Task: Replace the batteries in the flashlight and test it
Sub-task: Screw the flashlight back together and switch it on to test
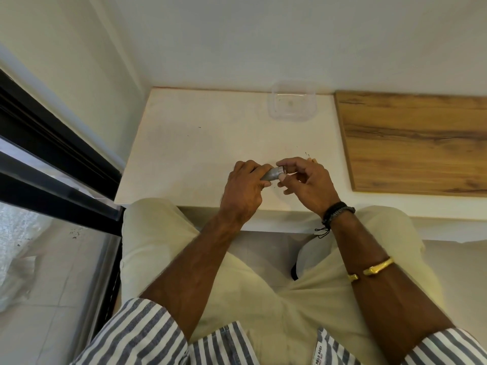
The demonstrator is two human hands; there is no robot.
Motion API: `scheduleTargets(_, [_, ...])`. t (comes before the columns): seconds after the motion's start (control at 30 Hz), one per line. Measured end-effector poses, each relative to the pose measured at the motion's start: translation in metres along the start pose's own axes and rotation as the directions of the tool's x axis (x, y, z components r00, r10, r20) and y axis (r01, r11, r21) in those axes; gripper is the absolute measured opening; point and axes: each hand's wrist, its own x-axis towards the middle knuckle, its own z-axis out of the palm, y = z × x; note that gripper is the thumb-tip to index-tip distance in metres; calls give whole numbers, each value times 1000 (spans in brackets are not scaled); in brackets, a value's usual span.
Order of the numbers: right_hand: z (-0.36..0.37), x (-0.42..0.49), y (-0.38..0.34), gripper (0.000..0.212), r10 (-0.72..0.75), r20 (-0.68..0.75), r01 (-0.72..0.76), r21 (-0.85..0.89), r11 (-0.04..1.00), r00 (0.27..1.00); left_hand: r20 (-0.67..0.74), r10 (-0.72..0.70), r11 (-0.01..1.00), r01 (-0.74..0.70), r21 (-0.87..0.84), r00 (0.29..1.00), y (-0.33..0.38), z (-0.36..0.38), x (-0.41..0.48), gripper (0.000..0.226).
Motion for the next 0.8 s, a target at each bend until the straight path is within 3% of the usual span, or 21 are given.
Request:
scheduleTargets(0.4, [7, -2, 2, 30, -4, -46, -8, -248, 969, 999, -23, 52, 999, -52, -9, 998, 2, 2, -4, 31])
scheduleTargets(0.63, [9, 0, 7, 43, -120, -126, 47, -470, 882, 985, 122, 41, 965, -7, -263, 992, 0, 0, -1, 27])
scheduleTargets(0.8, [13, 1, 4, 53, -82, -173, -18, -510, 860, 981, 153, 29, 964, 13, -264, 988, 2, 1, -2, 25])
